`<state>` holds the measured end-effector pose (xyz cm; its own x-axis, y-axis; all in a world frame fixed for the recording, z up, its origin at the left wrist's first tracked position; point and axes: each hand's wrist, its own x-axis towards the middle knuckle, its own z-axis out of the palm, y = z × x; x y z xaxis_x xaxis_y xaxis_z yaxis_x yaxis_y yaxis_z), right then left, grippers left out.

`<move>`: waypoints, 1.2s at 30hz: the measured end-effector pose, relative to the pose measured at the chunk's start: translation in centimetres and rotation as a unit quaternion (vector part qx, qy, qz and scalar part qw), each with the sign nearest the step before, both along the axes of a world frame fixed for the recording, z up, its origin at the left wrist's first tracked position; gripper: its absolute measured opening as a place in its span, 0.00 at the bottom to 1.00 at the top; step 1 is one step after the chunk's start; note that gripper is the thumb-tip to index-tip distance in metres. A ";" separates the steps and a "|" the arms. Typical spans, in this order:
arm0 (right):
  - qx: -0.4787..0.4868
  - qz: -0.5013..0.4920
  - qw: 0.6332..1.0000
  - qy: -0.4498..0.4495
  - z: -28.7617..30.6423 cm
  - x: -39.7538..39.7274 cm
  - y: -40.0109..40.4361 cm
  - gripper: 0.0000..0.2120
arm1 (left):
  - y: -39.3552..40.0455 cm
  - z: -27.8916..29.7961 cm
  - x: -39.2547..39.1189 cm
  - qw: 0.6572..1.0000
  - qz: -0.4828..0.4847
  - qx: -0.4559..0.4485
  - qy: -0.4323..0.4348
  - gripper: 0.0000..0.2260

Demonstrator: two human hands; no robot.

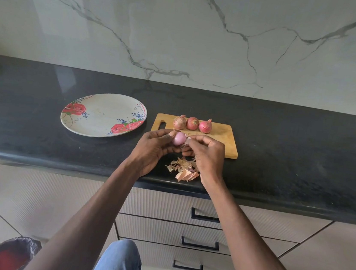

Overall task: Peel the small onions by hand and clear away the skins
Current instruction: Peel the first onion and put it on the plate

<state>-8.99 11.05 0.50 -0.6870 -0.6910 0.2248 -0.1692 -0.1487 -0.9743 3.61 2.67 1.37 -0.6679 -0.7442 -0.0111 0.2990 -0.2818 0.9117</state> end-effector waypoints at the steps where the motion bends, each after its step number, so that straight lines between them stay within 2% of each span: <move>1: -0.009 0.007 1.000 -0.024 0.1 0.0 0.1 0.05 | 0.0 0.0 0.0 1.000 -0.004 0.003 0.002 0.08; 5: -0.018 0.036 0.998 -0.055 0.5 0.2 0.3 0.03 | 0.1 0.1 0.0 1.000 -0.017 -0.022 -0.012 0.13; 8: -0.014 0.049 0.996 -0.074 0.5 -0.1 0.2 0.04 | -0.2 -0.1 0.0 1.000 -0.015 -0.016 -0.016 0.14; 13: -0.014 0.044 0.994 -0.095 0.4 -0.4 0.1 0.04 | -0.4 0.0 -0.1 1.000 -0.004 0.023 -0.009 0.09; 18: -0.033 0.016 0.995 -0.098 0.0 -0.8 0.1 0.04 | -0.4 0.1 0.0 0.998 0.017 0.051 0.015 0.07; 20: -0.026 -0.006 0.998 -0.052 -0.3 -0.8 0.0 0.04 | -0.4 0.2 0.1 0.998 0.026 0.053 0.025 0.08; 23: -0.001 -0.030 0.992 0.120 -0.7 -0.5 -0.5 0.05 | -0.1 0.3 0.1 0.998 0.020 0.046 0.036 0.11; 25: -0.006 -0.034 0.983 0.179 -0.5 0.0 -0.5 0.08 | 0.1 0.3 0.2 0.998 0.013 0.046 0.046 0.13; 28: -0.015 -0.006 0.988 0.153 -0.2 0.0 -0.3 0.13 | 0.1 0.3 0.3 0.998 -0.009 0.035 0.049 0.16; 36: -0.007 0.024 0.997 0.072 -0.3 -0.5 -0.2 0.09 | 0.3 0.4 0.2 0.999 0.006 0.001 0.032 0.13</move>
<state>-9.50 10.87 0.17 -0.6133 -0.7187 0.3274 -0.2987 -0.1727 -0.9386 3.83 2.96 1.79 -0.6584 -0.7521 0.0303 0.3601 -0.2793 0.8901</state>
